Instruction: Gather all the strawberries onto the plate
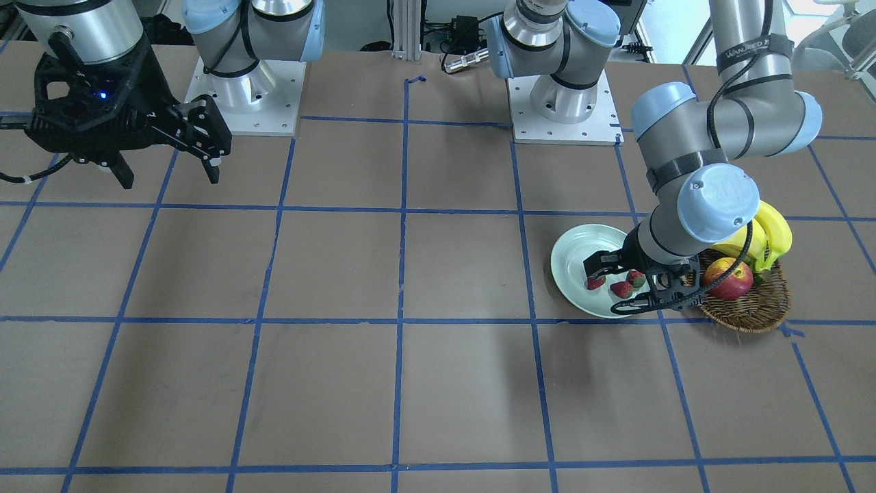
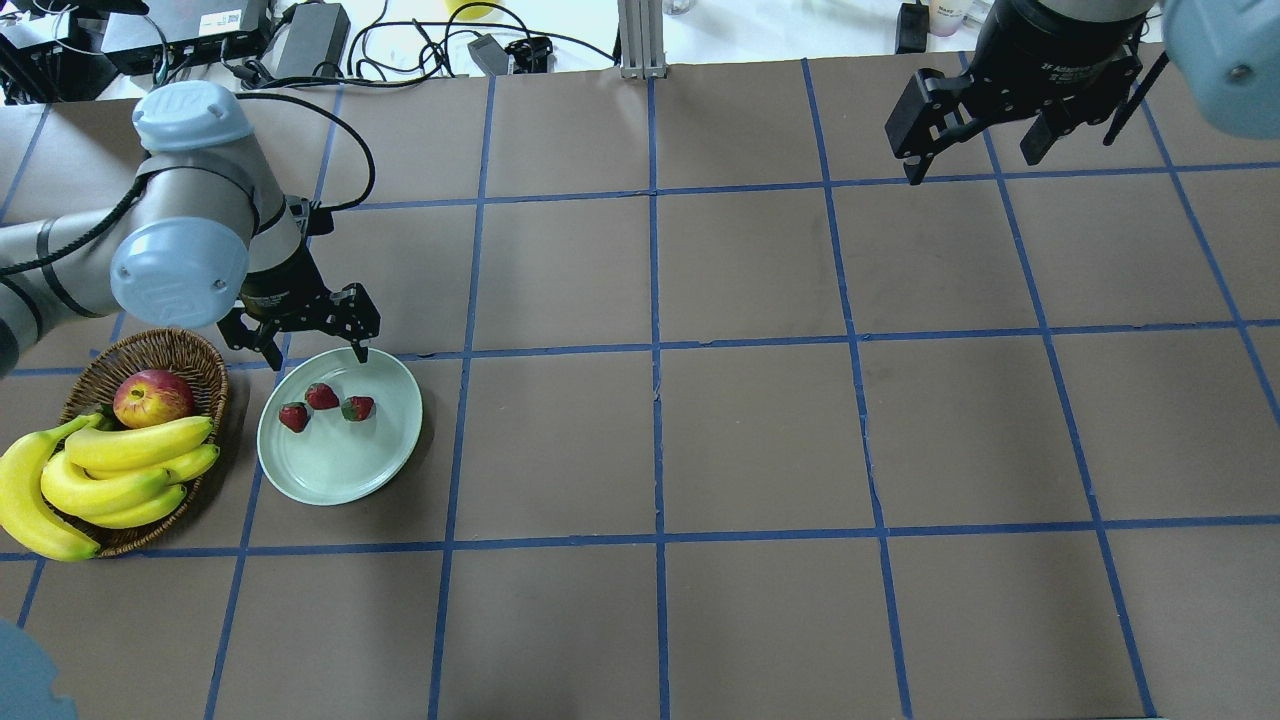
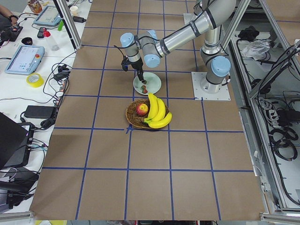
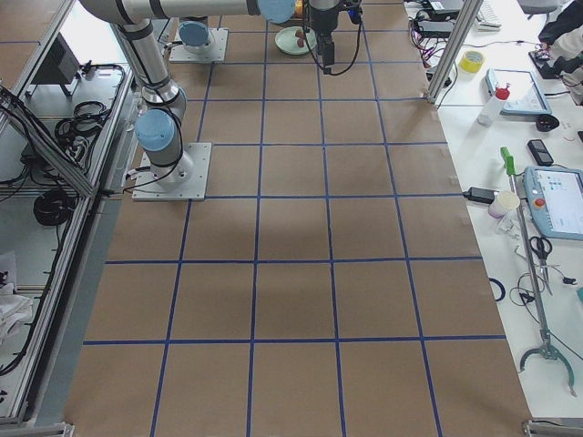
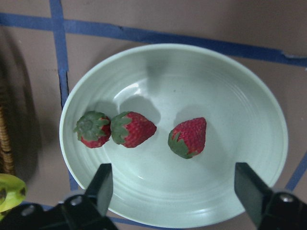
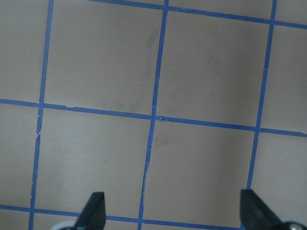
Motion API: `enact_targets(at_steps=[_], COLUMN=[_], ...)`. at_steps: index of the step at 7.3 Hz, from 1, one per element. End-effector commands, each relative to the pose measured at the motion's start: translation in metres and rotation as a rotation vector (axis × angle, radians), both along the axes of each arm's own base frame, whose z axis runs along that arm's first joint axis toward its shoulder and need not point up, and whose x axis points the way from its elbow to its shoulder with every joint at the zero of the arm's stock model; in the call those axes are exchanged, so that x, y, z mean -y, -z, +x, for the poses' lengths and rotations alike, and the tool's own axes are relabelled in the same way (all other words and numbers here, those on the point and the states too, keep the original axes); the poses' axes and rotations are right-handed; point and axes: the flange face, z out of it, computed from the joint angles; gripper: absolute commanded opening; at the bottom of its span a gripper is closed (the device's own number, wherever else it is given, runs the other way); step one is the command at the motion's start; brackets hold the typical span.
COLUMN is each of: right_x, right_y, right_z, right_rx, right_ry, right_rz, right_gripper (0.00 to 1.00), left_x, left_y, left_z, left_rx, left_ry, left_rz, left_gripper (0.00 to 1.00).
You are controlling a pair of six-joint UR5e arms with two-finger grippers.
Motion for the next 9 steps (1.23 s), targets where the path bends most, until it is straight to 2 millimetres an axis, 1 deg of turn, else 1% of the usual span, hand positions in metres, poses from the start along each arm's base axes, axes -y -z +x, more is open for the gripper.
enact_targets(at_steps=[1, 2, 3, 4, 5, 6, 8, 9], right_x=[0.000, 0.000, 0.000, 0.000, 0.000, 0.000, 0.000, 0.000], right_y=[0.000, 0.000, 0.000, 0.000, 0.000, 0.000, 0.000, 0.000], right_z=[0.000, 0.001, 0.000, 0.000, 0.000, 0.000, 0.000, 0.000], right_rx=[0.000, 0.000, 0.000, 0.000, 0.000, 0.000, 0.000, 0.000], right_ry=[0.000, -0.002, 0.000, 0.000, 0.000, 0.000, 0.000, 0.000], right_rz=[0.001, 0.001, -0.001, 0.001, -0.001, -0.001, 0.001, 0.001], right_gripper=[1.00, 1.00, 1.00, 1.00, 1.00, 1.00, 1.00, 1.00], left_x=[0.007, -0.007, -0.031, -0.047, -0.056, -0.063, -0.073, -0.080], left_y=[-0.081, -0.121, -0.155, -0.176, -0.195, -0.209, -0.217, -0.217], left_z=[-0.029, -0.058, -0.080, -0.088, -0.094, -0.094, -0.099, -0.099], left_rx=[0.001, -0.001, -0.013, -0.011, -0.058, -0.058, -0.098, -0.100], left_ry=[0.098, 0.148, 0.152, 0.099, 0.090, 0.092, 0.097, 0.095], left_rz=[-0.109, -0.167, -0.169, -0.200, -0.237, -0.247, -0.238, -0.211], left_gripper=[1.00, 1.00, 1.00, 1.00, 1.00, 1.00, 1.00, 1.00])
